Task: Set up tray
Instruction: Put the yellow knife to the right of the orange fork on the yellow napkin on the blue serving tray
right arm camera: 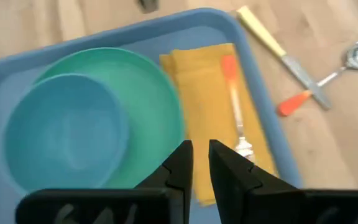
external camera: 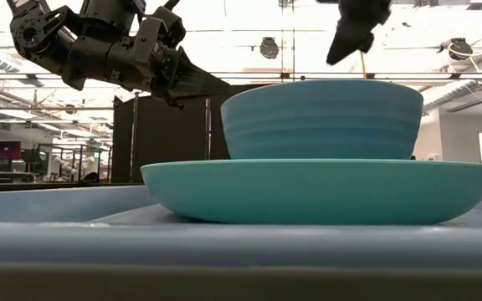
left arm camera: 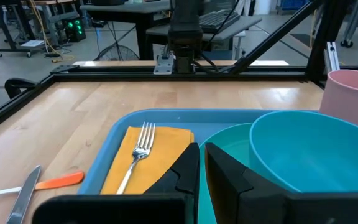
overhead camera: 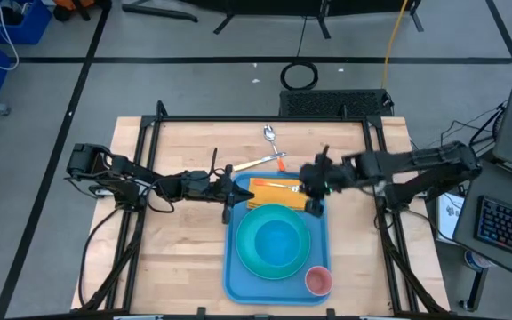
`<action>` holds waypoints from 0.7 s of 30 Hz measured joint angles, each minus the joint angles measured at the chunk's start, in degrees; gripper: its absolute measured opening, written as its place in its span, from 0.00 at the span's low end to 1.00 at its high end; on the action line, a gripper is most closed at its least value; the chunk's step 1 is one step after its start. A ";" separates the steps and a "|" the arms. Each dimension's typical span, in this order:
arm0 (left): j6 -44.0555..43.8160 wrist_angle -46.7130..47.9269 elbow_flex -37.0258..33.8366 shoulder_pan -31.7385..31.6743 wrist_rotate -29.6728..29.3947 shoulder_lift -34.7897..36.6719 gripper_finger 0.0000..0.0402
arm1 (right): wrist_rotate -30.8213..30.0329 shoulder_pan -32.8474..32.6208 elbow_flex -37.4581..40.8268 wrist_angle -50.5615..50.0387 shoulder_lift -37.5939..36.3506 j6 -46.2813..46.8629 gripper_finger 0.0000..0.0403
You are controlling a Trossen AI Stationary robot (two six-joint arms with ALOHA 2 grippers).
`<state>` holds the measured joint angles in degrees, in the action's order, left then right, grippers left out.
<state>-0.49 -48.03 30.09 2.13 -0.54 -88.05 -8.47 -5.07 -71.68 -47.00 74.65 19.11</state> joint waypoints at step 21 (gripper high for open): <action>-4.88 -2.15 0.13 -1.27 -6.12 0.00 0.08 | 21.50 38.27 0.00 3.53 8.31 -40.04 0.14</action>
<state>-5.38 -50.17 30.22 0.86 -6.66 -88.05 13.03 33.20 -71.68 -43.47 82.96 -20.93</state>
